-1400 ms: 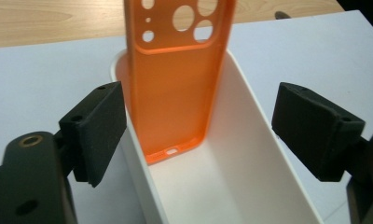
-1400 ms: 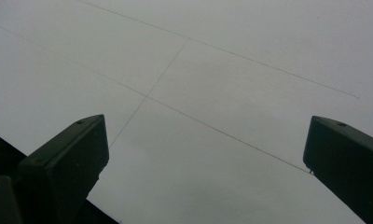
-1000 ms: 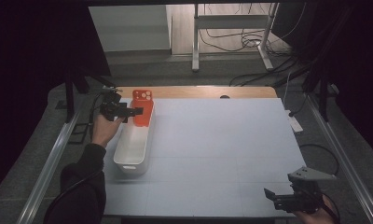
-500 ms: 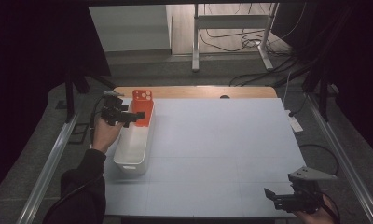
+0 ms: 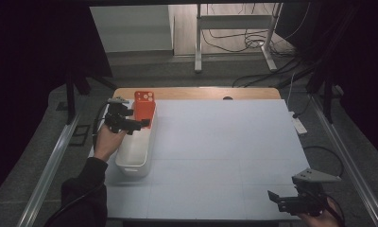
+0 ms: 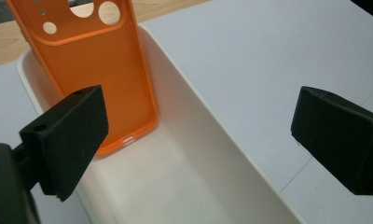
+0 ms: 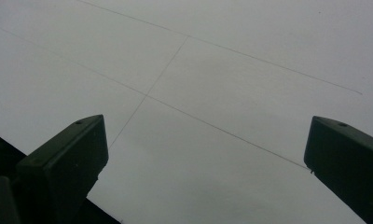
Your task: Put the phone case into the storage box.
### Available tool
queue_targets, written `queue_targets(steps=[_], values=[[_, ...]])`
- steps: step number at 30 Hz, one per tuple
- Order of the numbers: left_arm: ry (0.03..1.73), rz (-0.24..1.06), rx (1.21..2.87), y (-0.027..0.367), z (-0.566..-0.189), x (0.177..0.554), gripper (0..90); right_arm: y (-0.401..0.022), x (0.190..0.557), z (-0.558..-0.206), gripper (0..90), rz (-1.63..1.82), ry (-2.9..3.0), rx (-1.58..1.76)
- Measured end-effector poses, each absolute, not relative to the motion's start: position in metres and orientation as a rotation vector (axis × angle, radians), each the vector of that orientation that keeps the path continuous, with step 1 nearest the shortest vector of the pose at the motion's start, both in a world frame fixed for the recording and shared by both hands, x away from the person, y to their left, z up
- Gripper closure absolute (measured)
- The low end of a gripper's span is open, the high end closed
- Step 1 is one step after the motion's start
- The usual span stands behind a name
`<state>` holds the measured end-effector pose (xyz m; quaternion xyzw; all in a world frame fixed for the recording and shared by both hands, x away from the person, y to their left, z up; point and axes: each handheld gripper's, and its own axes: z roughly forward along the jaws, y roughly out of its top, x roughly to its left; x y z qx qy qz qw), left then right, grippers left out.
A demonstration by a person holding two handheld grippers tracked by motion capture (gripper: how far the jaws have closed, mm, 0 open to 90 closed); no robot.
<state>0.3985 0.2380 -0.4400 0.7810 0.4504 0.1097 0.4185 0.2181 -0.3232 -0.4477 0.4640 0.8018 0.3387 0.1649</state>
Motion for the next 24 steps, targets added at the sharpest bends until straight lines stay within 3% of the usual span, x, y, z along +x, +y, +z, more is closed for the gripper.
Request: queue_targets(steps=[24], values=[[1.083,0.336,1.995,0.23,-0.442,0.362,1.4,-0.322,0.217,-0.447,0.0,0.966,2.279,1.32]])
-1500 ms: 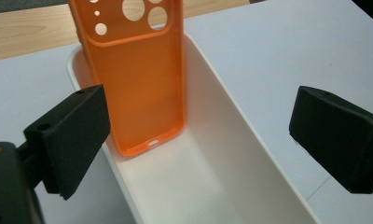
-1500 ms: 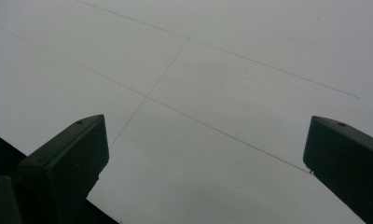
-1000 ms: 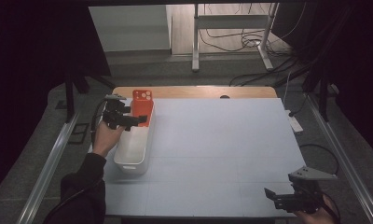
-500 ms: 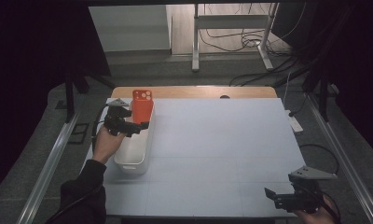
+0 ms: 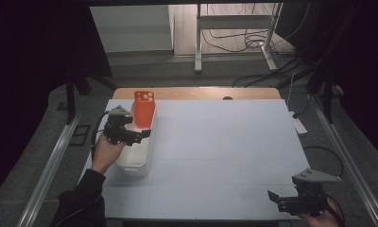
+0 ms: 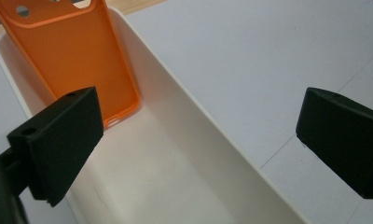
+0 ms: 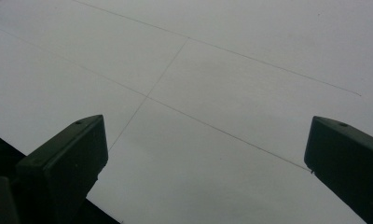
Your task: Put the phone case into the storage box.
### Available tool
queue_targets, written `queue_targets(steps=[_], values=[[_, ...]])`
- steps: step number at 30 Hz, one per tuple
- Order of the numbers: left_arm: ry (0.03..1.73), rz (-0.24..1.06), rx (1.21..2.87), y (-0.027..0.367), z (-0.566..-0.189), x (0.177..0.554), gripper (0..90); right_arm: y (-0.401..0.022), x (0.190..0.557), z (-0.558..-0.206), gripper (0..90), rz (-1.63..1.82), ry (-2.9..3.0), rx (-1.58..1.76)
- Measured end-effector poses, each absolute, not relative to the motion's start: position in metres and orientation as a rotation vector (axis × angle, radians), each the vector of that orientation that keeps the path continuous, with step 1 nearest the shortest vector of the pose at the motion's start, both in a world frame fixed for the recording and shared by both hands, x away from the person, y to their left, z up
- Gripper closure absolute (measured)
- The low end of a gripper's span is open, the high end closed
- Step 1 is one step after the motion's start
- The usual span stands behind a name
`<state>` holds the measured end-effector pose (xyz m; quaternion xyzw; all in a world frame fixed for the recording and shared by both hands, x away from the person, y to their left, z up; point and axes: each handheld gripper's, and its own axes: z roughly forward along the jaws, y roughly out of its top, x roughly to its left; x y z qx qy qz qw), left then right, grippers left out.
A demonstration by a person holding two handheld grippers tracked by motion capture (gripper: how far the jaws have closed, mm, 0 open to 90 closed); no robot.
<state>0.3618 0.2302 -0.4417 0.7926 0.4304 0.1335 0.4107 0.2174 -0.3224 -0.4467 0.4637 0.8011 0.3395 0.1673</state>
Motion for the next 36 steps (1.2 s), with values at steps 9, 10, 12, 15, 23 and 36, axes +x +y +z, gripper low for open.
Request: queue_targets(steps=[9,10,12,15,23,36], values=[[1.075,0.345,2.013,0.226,-0.443,0.349,1.4,-0.322,0.218,-0.447,0.0,0.96,2.276,1.328],[1.072,0.346,2.018,0.226,-0.443,0.348,1.4,-0.323,0.218,-0.447,0.0,0.961,2.275,1.33],[1.071,0.348,2.02,0.225,-0.443,0.345,1.4,-0.323,0.218,-0.447,0.0,0.962,2.274,1.332],[1.067,0.352,2.023,0.224,-0.443,0.341,1.4,-0.323,0.218,-0.447,0.0,0.962,2.274,1.332],[1.063,0.351,2.001,0.223,-0.442,0.325,1.6,-0.323,0.218,-0.447,0.7,0.958,2.271,1.335],[1.048,0.356,1.991,0.224,-0.442,0.302,1.7,-0.323,0.218,-0.447,2.0,0.951,2.26,1.352]])
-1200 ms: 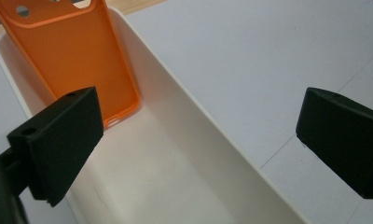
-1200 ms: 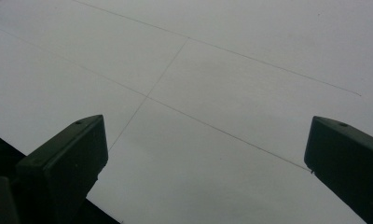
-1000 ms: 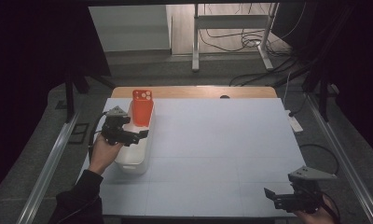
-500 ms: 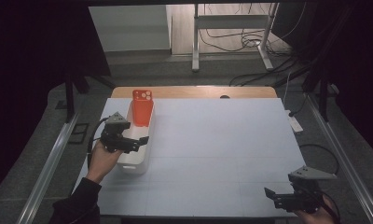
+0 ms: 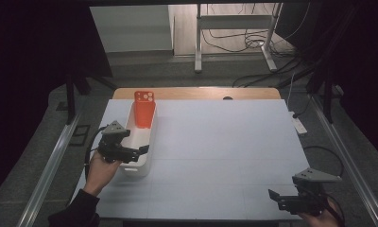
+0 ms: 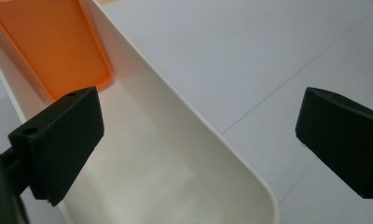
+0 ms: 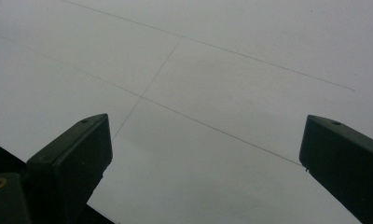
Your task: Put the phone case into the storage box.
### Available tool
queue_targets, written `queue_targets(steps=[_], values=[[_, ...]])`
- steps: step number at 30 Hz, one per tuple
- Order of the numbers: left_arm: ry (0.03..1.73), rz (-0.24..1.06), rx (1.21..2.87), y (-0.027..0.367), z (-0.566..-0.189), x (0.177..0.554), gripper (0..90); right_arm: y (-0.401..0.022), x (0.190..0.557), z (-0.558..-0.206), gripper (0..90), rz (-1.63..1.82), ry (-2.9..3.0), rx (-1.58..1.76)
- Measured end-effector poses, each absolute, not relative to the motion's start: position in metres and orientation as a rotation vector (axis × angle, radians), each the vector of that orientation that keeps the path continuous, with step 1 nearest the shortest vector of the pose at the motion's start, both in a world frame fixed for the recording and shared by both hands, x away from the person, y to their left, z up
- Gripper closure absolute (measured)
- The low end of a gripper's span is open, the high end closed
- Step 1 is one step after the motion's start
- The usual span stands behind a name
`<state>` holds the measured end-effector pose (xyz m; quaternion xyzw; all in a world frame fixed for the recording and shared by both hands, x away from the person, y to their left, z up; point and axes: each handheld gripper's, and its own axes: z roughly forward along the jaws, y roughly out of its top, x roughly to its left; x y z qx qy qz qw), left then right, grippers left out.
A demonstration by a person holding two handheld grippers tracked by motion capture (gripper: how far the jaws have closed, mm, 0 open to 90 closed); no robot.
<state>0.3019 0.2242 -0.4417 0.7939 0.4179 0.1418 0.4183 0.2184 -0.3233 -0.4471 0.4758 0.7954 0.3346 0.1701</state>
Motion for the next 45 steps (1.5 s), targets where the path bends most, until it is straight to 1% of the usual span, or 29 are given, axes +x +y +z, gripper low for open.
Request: queue_targets(steps=[12,18,45], values=[[1.04,0.359,1.985,0.227,-0.443,0.28,1.6,-0.323,0.219,-0.447,2.2,0.943,2.26,1.359],[1.048,0.362,1.979,0.23,-0.444,0.27,1.6,-0.323,0.219,-0.447,0.8,0.946,2.261,1.357],[1.117,0.382,1.96,0.255,-0.45,0.231,1.6,-0.322,0.218,-0.447,0.0,0.947,2.274,1.339]])
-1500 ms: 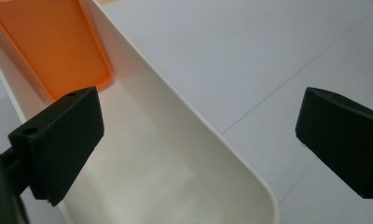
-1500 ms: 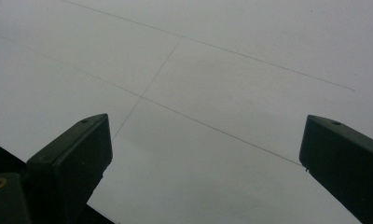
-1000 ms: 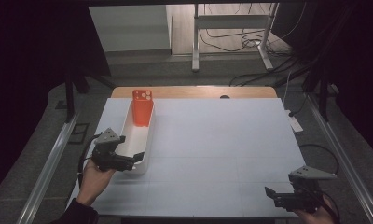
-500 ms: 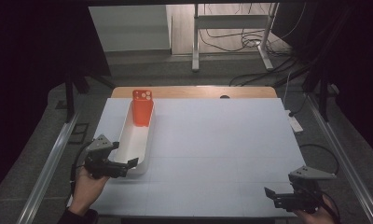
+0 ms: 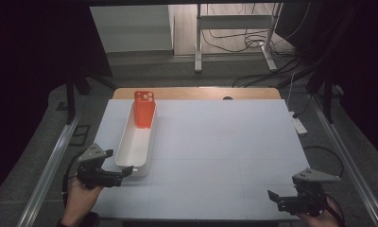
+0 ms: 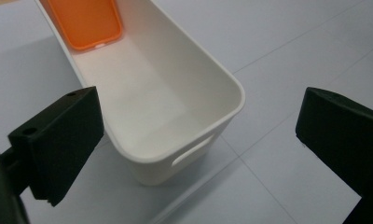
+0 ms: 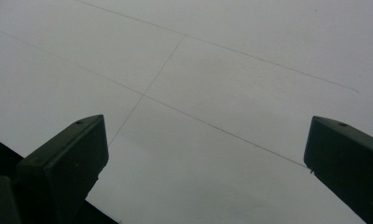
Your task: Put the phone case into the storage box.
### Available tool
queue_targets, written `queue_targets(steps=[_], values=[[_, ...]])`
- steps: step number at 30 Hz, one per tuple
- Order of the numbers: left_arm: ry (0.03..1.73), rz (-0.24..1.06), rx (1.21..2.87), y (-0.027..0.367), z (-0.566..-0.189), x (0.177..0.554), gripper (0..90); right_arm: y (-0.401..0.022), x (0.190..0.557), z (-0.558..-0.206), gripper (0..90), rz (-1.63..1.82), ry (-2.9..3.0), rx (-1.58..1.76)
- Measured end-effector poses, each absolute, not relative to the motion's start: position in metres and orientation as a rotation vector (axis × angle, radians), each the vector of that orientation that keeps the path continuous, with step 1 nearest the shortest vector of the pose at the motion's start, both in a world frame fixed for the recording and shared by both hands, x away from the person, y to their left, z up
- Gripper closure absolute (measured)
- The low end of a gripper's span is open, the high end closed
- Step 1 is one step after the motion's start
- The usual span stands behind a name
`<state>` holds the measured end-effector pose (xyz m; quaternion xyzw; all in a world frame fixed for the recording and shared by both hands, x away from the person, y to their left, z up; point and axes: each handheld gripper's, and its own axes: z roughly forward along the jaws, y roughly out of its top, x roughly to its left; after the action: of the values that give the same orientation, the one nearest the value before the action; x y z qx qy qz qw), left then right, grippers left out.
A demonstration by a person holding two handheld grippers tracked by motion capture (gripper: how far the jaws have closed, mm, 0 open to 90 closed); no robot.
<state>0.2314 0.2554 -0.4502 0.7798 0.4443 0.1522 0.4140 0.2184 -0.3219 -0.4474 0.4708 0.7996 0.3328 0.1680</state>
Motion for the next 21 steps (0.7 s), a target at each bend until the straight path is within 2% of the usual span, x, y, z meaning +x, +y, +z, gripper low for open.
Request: queue_targets(steps=[21], values=[[1.177,0.373,1.949,0.273,-0.458,0.206,1.6,-0.322,0.218,-0.448,0.0,0.945,2.273,1.343]])
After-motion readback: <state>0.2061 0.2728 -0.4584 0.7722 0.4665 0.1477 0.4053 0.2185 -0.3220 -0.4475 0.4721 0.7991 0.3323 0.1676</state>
